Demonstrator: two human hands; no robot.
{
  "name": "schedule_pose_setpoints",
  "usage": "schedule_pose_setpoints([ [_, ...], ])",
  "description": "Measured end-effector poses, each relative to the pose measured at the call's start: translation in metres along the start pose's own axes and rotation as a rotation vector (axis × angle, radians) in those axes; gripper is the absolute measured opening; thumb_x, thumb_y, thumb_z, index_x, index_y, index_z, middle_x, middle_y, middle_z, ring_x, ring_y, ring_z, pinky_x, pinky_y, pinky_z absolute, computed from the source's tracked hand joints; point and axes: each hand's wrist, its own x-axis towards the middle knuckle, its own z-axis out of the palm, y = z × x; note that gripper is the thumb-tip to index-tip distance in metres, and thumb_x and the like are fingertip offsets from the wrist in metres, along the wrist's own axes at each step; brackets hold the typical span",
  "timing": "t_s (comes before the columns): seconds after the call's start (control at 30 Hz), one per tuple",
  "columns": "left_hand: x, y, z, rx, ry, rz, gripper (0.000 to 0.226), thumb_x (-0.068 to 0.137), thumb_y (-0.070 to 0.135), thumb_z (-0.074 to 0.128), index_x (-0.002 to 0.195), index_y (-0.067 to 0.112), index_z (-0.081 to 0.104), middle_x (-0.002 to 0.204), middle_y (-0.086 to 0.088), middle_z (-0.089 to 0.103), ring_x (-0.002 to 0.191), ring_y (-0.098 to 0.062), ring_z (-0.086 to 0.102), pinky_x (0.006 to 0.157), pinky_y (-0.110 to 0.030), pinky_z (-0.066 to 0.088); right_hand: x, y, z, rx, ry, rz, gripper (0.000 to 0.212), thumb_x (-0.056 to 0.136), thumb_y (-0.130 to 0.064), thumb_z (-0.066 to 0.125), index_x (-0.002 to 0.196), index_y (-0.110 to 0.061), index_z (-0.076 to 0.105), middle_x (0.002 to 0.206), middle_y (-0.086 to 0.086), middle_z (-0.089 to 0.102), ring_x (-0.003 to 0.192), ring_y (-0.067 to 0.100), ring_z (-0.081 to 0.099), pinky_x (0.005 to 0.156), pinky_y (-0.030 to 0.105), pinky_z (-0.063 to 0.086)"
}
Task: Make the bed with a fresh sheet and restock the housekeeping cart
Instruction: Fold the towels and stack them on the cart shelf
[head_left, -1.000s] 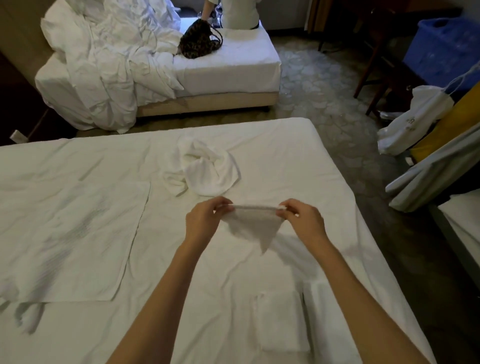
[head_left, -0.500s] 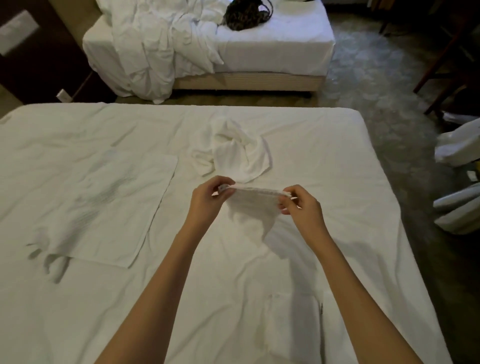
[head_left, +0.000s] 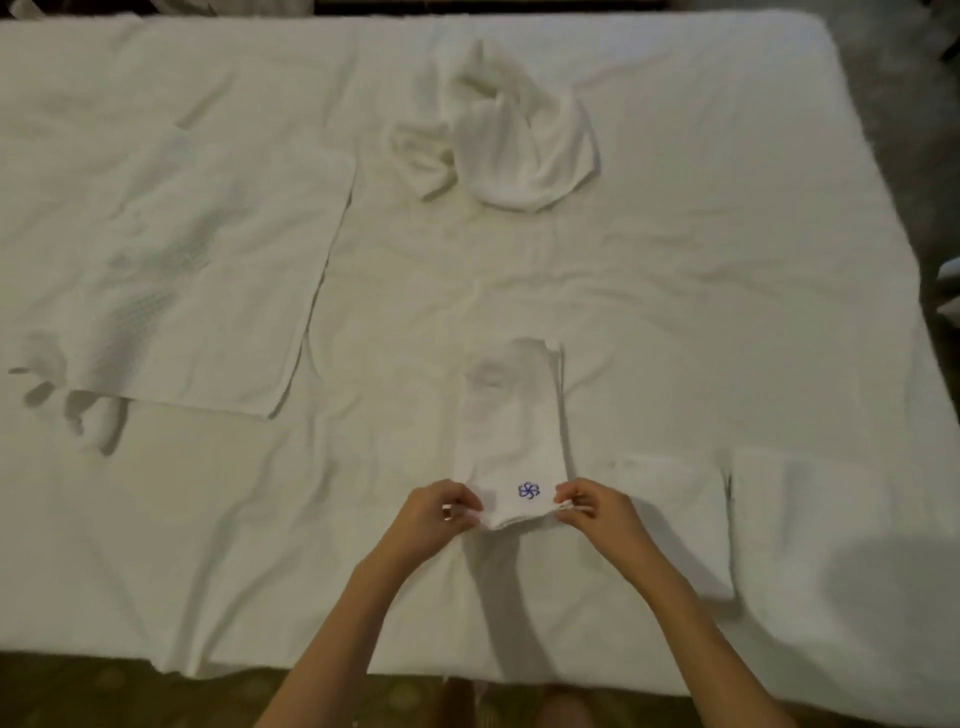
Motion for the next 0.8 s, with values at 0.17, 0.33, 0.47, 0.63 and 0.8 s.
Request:
schedule_pose_setpoints([
  [0.17,0.018,-0.023,0.007,0.013,0.039,0.029,0.022,0.084,0.006,0.066,0.105,0.015,0.07,0.104,0.003,0.063,0.097,-0.011,0.06,0.085,-0.024,0.047,-0.001,0.02,0.024,-0.137,0.105,0.004,0.025,0.077,-0.017,0.076,0.094,-0.031,0.065,0.104,-0.008,0.054,0.104,0.011,0.051,0.083,0.017,0.037],
  [0.33,0.071,-0.013,-0.004,-0.049,0.277,0.044,0.027,0.089,0.0,0.057,0.114,0.008,0.064,0.111,-0.007,0.059,0.093,-0.013,0.057,0.074,-0.004,0.043,0.042,0.007,0.031,-0.168,0.221,-0.14,0.032,0.077,-0.017,0.076,0.106,-0.024,0.066,0.103,-0.014,0.056,0.114,0.02,0.052,0.097,0.035,0.044],
  [0.47,0.12,-0.004,-0.011,-0.142,0.441,-0.016,0.027,0.094,0.01,0.054,0.12,0.01,0.06,0.114,-0.006,0.06,0.095,-0.014,0.058,0.074,-0.006,0.039,0.093,-0.023,0.039,-0.277,0.333,-0.367,0.034,0.076,-0.016,0.076,0.109,-0.015,0.067,0.103,-0.011,0.059,0.109,0.02,0.048,0.094,0.017,0.03],
  [0.63,0.155,0.003,-0.019,-0.276,0.47,-0.075,0.028,0.092,0.009,0.056,0.119,0.014,0.061,0.098,0.008,0.061,0.087,-0.006,0.057,0.069,0.001,0.038,0.161,-0.065,0.042,-0.484,0.47,-0.609,0.033,0.076,-0.026,0.072,0.107,-0.016,0.068,0.114,0.001,0.064,0.109,0.016,0.035,0.094,0.03,0.032],
  [0.8,0.167,0.007,-0.028,-0.349,0.424,-0.063,0.026,0.092,0.02,0.059,0.117,0.028,0.06,0.093,0.017,0.062,0.082,0.006,0.059,0.069,-0.003,0.045,0.203,-0.107,0.035,-0.744,0.371,-0.535,0.025,0.083,-0.042,0.066,0.103,-0.027,0.07,0.117,-0.007,0.063,0.116,0.015,0.037,0.101,0.04,0.026],
])
